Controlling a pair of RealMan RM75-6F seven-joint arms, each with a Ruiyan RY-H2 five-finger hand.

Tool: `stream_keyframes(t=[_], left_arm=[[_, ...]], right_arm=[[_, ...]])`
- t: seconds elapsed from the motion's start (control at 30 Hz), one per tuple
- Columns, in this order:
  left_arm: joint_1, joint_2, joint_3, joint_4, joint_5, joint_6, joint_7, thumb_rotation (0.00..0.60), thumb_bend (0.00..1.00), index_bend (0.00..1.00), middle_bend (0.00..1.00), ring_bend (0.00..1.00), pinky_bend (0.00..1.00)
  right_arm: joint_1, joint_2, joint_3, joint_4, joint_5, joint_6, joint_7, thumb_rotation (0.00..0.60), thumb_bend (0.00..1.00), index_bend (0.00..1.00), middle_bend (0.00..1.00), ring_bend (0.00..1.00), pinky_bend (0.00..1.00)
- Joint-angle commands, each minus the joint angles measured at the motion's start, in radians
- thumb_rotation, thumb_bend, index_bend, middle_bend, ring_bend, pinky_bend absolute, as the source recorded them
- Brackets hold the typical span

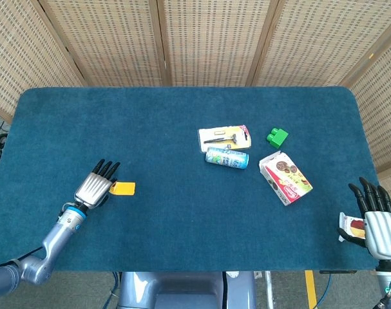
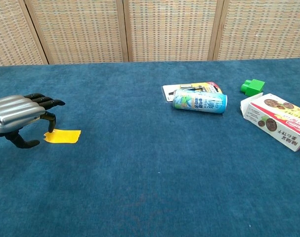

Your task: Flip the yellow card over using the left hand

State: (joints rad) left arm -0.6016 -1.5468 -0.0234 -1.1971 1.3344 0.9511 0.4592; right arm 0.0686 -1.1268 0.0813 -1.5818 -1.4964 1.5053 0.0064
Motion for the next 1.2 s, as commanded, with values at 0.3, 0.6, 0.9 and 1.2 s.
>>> stream_keyframes(t=[0.3, 0.6, 0.9, 1.2], left_arm=[[0.001, -0.033, -0.006, 0.054, 0.007, 0.019, -0.012, 0.600, 0.36, 0.41, 0.00, 0.00, 0.00], [0.003, -0.055, -0.012, 0.085, 0.012, 0.038, -0.013, 0.600, 0.36, 0.41, 0.00, 0.00, 0.00], [0.004, -0.090, -0.015, 0.126, 0.022, 0.050, -0.033, 0.600, 0.36, 0.41, 0.00, 0.00, 0.00], [0.007, -0.087, -0.009, 0.125, 0.026, 0.044, -0.033, 0.600, 0.36, 0.41, 0.00, 0.00, 0.00]], right_arm=[[0.000, 0.001, -0.001, -0.002, -0.002, -0.001, 0.003, 0.600, 0.05, 0.08, 0.00, 0.00, 0.00], [0.001, 0.002, -0.002, -0.002, -0.002, -0.003, 0.006, 0.600, 0.05, 0.08, 0.00, 0.00, 0.00], [0.001, 0.000, -0.002, -0.002, -0.003, -0.003, 0.003, 0.600, 0.05, 0.08, 0.00, 0.00, 0.00], [0.003, -0.001, -0.003, -0.002, -0.004, -0.005, 0.002, 0.600, 0.05, 0.08, 0.00, 0.00, 0.00]])
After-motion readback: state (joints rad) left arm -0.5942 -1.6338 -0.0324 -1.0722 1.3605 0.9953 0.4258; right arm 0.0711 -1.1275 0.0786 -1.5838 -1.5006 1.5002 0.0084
